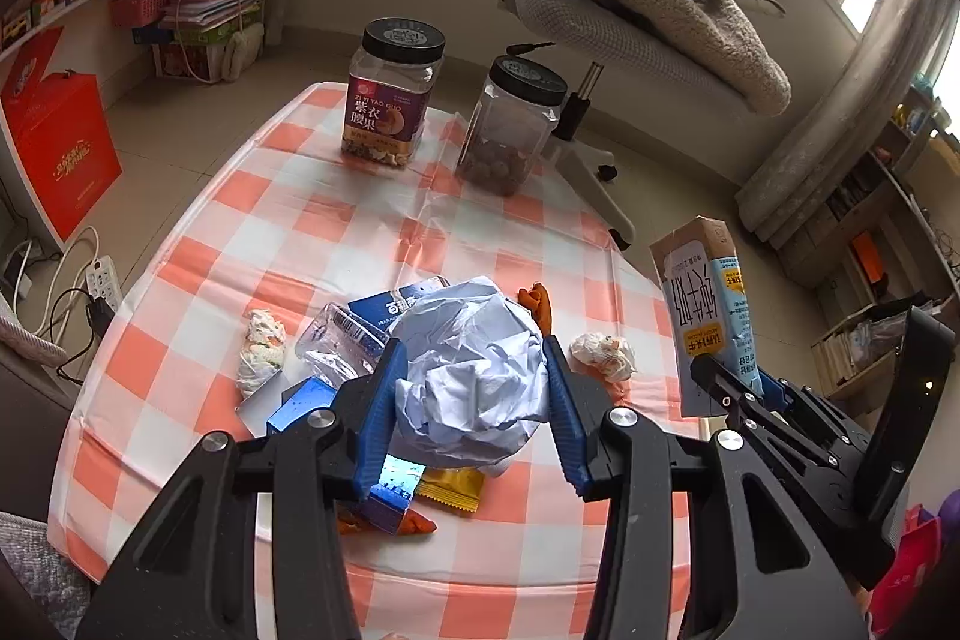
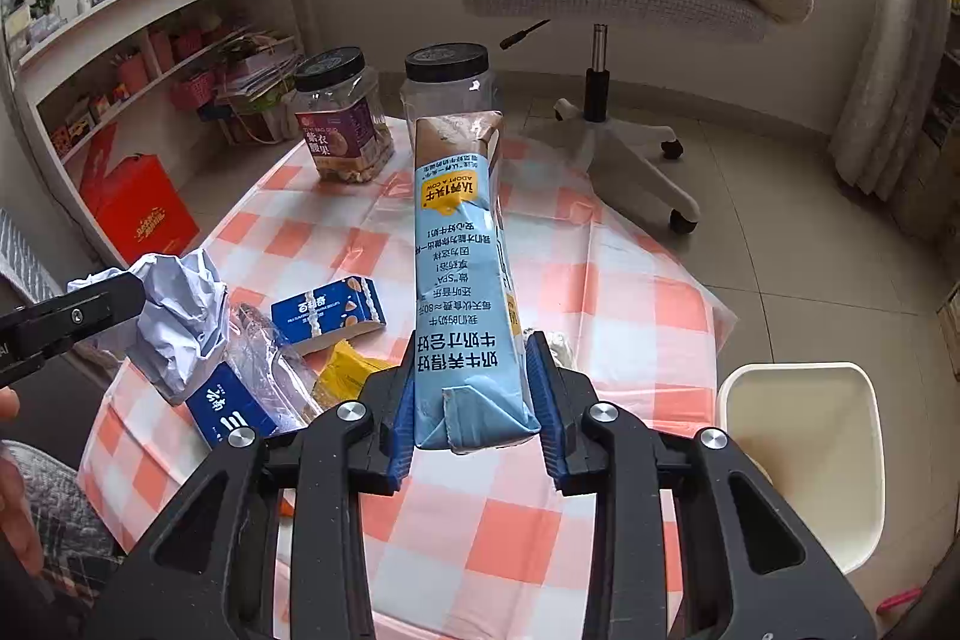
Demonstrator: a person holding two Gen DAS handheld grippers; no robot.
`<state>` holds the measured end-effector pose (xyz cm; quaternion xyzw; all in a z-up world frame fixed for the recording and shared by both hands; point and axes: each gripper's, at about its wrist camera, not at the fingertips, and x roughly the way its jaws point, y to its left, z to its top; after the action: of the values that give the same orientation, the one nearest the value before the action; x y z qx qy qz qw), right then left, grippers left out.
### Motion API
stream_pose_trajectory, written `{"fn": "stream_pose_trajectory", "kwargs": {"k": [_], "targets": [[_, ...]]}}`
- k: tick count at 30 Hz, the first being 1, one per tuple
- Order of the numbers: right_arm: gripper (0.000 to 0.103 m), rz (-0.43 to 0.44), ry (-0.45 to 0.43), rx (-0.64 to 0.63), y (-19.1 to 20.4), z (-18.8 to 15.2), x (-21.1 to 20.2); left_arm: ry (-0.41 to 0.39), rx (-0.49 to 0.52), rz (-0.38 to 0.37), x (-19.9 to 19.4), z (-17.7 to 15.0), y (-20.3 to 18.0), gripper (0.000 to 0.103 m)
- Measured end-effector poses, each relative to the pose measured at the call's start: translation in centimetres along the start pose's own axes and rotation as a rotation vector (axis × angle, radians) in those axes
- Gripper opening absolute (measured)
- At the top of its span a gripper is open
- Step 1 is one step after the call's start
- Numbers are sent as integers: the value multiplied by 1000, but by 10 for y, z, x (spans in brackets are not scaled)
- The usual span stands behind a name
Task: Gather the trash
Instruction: 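Carry both items to the white bin and open the right tool to drop the carton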
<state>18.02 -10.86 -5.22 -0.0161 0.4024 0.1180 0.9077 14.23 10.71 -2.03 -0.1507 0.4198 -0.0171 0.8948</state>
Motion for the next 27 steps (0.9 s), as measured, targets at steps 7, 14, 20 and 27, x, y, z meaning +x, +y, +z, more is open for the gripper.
{"fn": "stream_pose_trajectory", "kwargs": {"k": [7,14,20,27], "targets": [[32,-41,-16,39,-35,-4,-13,9,44,-24,11,-5,-29,45],[32,-101,-26,101,-79,-12,-29,21,85,-55,23,-10,-60,45],[32,-163,-21,185,-124,-23,-43,34,118,-101,33,-16,-94,45],[34,-235,-22,294,-180,-40,-64,68,162,-194,48,-28,-149,45]]}}
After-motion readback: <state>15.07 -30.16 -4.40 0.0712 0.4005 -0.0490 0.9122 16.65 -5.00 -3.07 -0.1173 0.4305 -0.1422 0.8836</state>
